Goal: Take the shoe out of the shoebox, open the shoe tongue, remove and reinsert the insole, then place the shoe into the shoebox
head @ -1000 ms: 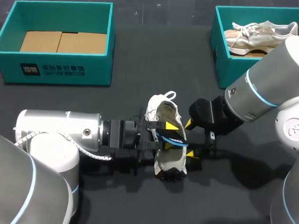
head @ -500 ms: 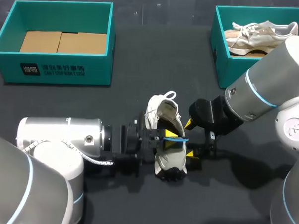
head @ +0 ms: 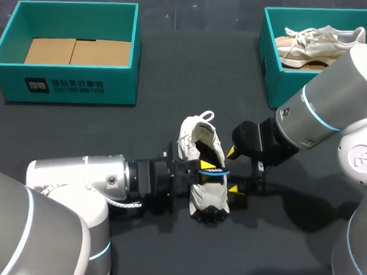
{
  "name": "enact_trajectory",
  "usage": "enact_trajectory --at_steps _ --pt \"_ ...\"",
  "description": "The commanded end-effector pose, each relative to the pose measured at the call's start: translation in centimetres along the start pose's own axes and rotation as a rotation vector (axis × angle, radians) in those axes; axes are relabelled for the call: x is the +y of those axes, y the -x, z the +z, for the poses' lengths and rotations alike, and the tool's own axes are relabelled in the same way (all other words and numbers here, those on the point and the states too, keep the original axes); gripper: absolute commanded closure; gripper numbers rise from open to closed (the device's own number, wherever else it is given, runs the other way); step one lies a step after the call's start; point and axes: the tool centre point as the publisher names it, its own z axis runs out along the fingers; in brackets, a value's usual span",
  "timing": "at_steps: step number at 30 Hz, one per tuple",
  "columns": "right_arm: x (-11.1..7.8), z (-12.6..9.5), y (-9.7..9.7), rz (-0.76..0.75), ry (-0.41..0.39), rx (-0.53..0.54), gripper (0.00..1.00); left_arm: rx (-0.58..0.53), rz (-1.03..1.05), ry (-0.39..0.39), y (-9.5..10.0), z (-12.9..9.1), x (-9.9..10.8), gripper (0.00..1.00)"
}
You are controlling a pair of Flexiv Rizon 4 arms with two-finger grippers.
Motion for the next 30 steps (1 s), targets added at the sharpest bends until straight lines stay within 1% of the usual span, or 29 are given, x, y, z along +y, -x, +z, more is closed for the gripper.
enact_trajectory --at_steps 1,2,9,12,13,14,16,21,30 --pt "0.1 0.1 0.0 0.000 -0.002 -0.001 0.00 -0.017 -0.003 -0.012 0.0 -0.2 -0.9 0.73" --pt "0.1 0.1 0.0 0.000 -0.002 -0.001 0.00 -0.015 -0.005 -0.018 0.1 -0.2 -1.4 0.71" --pt "0.1 0.1 0.0 0.000 -0.002 -0.001 0.00 0.006 -0.011 -0.047 0.0 -0.1 -3.9 0.69" --pt "0.1 0.1 0.0 0.000 -0.002 -0.001 0.00 0.015 -0.012 -0.046 0.0 0.0 -4.4 0.76" --pt "0.1 0.1 0.0 0.000 -0.002 -0.001 0.00 0.019 -0.011 -0.045 -0.1 0.0 -4.5 0.91" --pt "0.1 0.1 0.0 0.000 -0.002 -0.001 0.00 0.025 -0.009 -0.045 -0.1 0.1 -4.5 1.00" --pt "0.1 0.1 0.0 0.000 -0.002 -0.001 0.00 0.034 -0.004 -0.041 -0.3 0.2 -4.3 1.00" --pt "0.1 0.1 0.0 0.000 -0.002 -0.001 0.00 0.048 -0.004 -0.023 -0.7 0.2 -3.0 1.00" --pt "0.1 0.1 0.0 0.000 -0.002 -0.001 0.00 0.056 0.025 0.042 -0.4 0.0 -0.2 1.00"
